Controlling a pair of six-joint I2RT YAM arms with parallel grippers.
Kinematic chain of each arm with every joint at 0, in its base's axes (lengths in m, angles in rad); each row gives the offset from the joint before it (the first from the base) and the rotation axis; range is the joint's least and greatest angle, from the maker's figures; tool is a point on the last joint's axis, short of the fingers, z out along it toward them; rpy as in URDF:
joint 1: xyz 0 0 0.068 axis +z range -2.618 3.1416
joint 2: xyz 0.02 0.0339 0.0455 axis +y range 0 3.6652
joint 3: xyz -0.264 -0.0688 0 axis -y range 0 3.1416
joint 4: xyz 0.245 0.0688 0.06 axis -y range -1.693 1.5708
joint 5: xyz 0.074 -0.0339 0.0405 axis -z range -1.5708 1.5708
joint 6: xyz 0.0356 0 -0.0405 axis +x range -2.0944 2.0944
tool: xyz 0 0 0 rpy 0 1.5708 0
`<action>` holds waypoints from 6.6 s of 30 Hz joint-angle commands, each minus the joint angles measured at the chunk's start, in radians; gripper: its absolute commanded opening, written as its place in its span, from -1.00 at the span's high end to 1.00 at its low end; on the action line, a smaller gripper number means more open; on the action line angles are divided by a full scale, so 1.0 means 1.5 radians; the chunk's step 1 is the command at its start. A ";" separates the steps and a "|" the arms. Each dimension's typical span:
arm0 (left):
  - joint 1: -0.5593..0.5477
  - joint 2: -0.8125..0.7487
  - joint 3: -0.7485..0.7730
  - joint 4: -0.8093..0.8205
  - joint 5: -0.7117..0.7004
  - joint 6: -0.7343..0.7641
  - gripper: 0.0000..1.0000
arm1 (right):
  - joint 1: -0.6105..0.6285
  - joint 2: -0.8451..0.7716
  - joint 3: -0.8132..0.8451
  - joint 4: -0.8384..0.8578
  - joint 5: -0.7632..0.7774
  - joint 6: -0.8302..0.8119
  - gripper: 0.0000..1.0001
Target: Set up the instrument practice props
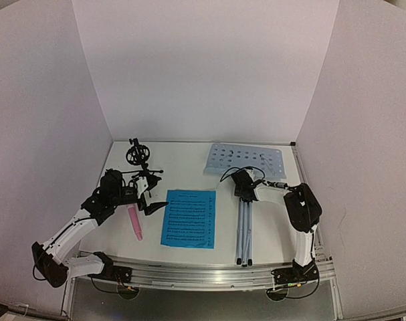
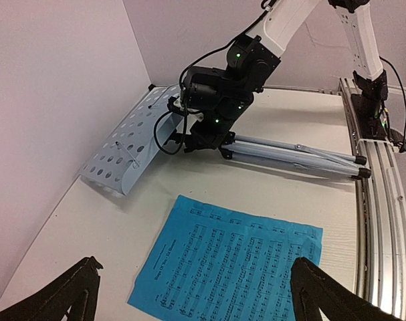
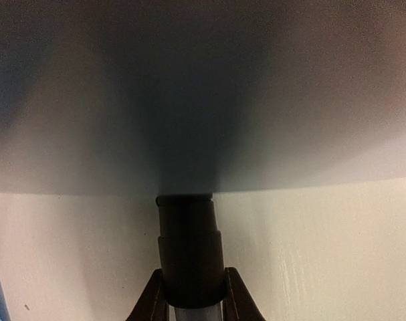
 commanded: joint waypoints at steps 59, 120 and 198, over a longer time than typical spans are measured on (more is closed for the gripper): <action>-0.181 0.772 0.497 0.548 -0.064 -0.321 -0.84 | 0.049 -0.239 -0.023 1.030 -0.053 -0.415 1.00; -0.181 0.875 0.456 0.832 -0.078 -0.288 1.00 | 0.056 -0.574 -0.261 0.333 -0.265 -0.412 0.38; -0.160 0.793 0.458 0.563 0.034 -0.349 1.00 | -0.117 -0.580 -0.364 0.187 -0.329 -0.511 1.00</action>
